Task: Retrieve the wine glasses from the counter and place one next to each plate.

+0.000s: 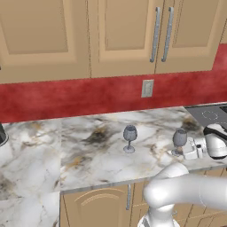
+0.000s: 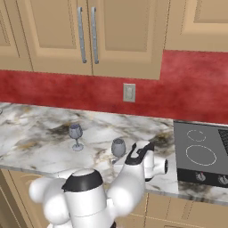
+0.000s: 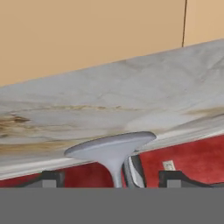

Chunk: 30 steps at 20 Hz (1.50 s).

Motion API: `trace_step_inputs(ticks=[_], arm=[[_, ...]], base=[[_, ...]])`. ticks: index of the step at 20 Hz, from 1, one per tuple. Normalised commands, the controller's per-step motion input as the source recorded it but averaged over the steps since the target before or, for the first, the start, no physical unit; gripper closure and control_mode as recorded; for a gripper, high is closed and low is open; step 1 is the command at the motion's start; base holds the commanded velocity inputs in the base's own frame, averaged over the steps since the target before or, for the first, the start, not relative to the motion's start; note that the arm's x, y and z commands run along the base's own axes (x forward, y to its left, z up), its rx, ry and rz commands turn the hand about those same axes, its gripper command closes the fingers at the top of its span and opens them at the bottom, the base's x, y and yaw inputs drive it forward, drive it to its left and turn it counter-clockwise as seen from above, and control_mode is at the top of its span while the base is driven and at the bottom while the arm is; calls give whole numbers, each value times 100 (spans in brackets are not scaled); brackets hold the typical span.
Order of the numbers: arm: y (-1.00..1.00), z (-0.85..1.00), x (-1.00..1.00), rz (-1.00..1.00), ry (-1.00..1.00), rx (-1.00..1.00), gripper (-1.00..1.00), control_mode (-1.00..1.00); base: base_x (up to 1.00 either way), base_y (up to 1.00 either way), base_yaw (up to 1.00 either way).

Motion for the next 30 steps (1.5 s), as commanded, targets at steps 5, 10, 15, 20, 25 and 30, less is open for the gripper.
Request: trace_step_inputs(ticks=[5,10,15,20,25,30], arm=[[3,7,0,-2,0,0,100,-100],[8,39,-2,-2,0,0,100,-100],[7,79,-22,0,-1,0,100,-100],[7,92,-37,0,-5,0,100,-100],[39,51,-25,-7,-4,-5,100,-100],[54,6,-3,-21,-10,-5,100,-100]], base=[[0,0,0],[0,0,0],[0,0,0],[0,0,0],[0,0,0],[0,0,0]])
